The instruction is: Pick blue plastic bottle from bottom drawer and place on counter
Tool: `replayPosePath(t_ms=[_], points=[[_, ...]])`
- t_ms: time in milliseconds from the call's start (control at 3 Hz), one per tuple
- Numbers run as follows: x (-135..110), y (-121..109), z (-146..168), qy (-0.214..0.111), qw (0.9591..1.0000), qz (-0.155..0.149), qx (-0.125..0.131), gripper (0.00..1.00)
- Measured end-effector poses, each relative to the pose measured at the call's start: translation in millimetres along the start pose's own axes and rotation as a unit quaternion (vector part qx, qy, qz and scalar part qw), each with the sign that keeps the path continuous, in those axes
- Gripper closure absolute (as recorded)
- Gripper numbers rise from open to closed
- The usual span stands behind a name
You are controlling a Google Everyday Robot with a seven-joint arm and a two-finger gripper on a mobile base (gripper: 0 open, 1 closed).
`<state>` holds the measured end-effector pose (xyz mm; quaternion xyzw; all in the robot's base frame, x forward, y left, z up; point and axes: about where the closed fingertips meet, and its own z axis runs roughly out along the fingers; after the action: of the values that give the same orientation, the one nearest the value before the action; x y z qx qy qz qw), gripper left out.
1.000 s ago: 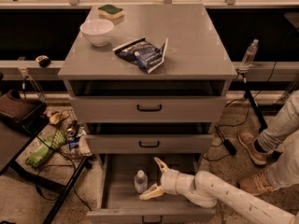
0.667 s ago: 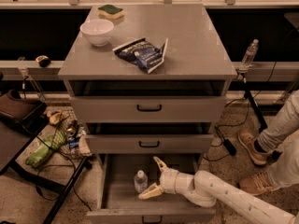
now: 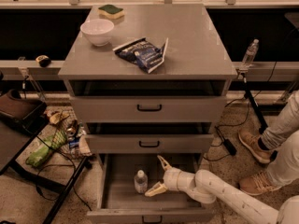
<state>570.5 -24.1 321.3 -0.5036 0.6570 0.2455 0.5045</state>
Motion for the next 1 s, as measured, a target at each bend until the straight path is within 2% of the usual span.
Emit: replayPosePath(t_ms=[333, 667, 1000], points=[[29.3, -11.0, 9.4, -0.027, 0.9996, -0.005, 0.004, 0.0], [50.0, -7.8, 24.5, -0.07, 0.9974, 0.013, -0.01, 0.0], [58.3, 5.0, 43.7, -0.098, 0.9934, 0.035, -0.049, 0.0]])
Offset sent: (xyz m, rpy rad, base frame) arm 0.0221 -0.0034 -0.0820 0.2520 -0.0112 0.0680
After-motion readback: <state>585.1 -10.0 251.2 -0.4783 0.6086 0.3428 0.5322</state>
